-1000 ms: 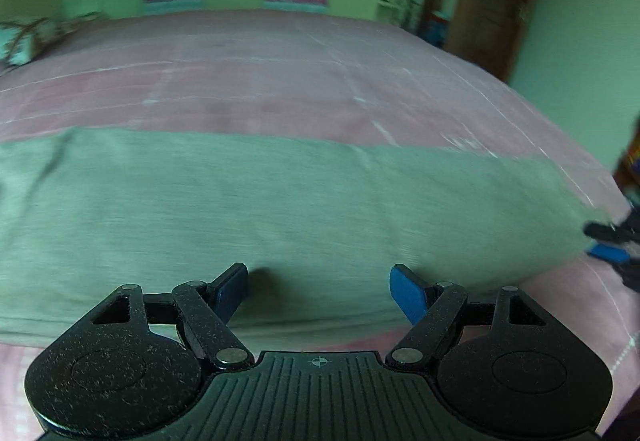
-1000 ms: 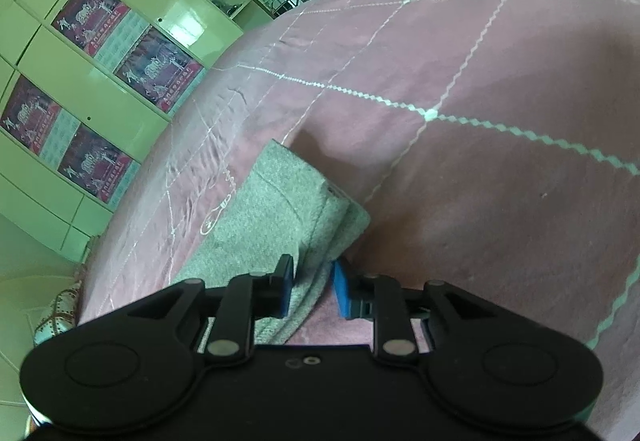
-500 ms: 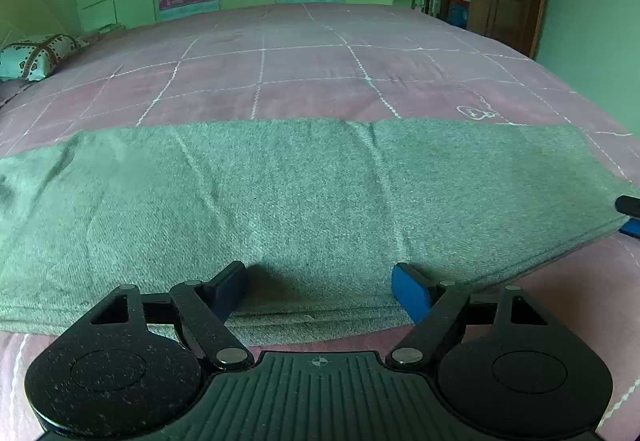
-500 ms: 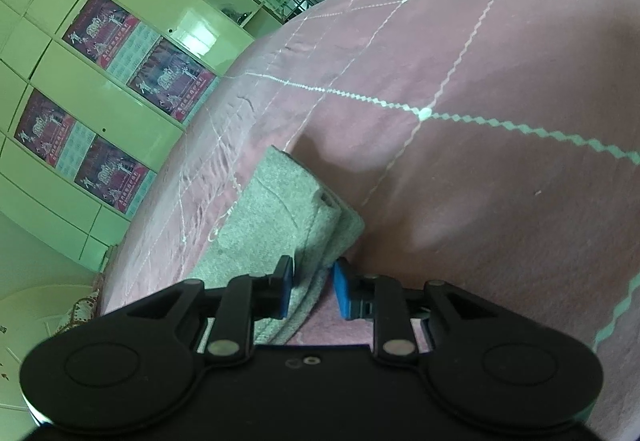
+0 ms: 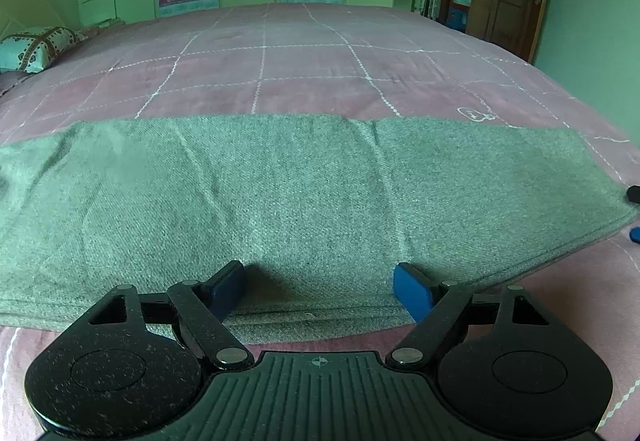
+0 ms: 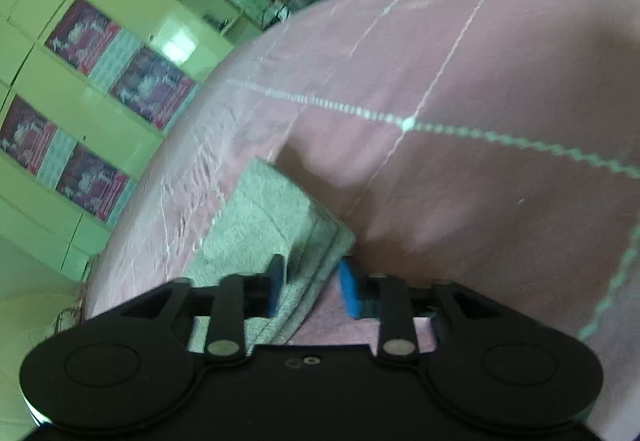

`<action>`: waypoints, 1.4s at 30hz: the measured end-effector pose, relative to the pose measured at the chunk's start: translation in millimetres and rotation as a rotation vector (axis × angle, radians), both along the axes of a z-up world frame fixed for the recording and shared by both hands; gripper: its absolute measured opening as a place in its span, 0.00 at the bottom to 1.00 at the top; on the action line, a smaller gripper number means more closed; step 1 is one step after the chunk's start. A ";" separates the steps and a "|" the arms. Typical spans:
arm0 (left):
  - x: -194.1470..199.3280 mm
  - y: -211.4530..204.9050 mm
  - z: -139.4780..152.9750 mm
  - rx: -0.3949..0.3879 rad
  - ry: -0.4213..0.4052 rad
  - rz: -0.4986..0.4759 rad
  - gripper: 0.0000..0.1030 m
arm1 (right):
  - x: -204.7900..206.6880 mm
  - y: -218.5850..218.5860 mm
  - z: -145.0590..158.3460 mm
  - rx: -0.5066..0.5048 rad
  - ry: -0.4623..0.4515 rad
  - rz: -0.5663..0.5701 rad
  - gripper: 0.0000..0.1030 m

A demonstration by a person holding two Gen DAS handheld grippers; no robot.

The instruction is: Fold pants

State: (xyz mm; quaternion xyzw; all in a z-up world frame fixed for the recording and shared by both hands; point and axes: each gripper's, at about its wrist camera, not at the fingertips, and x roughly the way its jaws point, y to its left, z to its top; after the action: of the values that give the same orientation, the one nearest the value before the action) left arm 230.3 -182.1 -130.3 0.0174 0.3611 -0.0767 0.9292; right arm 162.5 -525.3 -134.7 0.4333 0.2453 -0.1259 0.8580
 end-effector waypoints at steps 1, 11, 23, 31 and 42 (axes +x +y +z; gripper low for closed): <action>-0.1 0.1 -0.4 -0.001 -0.002 -0.001 0.80 | -5.2 -1.7 -1.4 0.027 -0.009 -0.012 0.37; 0.8 -4.6 -1.9 0.008 -0.009 0.017 0.82 | 22.0 -9.2 -18.6 0.085 -0.027 0.060 0.08; -11.7 174.8 33.1 -0.036 -0.102 0.221 0.82 | 55.6 102.7 71.0 -0.224 -0.098 0.280 0.07; -41.4 394.1 51.3 -0.034 -0.153 0.533 0.82 | 90.3 311.4 85.9 -0.326 -0.161 0.589 0.07; -53.8 431.3 16.2 -0.169 -0.116 0.534 0.82 | 68.0 422.9 37.7 -0.329 -0.073 0.894 0.16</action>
State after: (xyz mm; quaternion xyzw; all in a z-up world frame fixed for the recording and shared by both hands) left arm 176.5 249.2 -114.2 -0.1514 0.2914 0.1420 0.9338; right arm 230.5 -102.4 -97.0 0.1478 0.3543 0.2339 0.8933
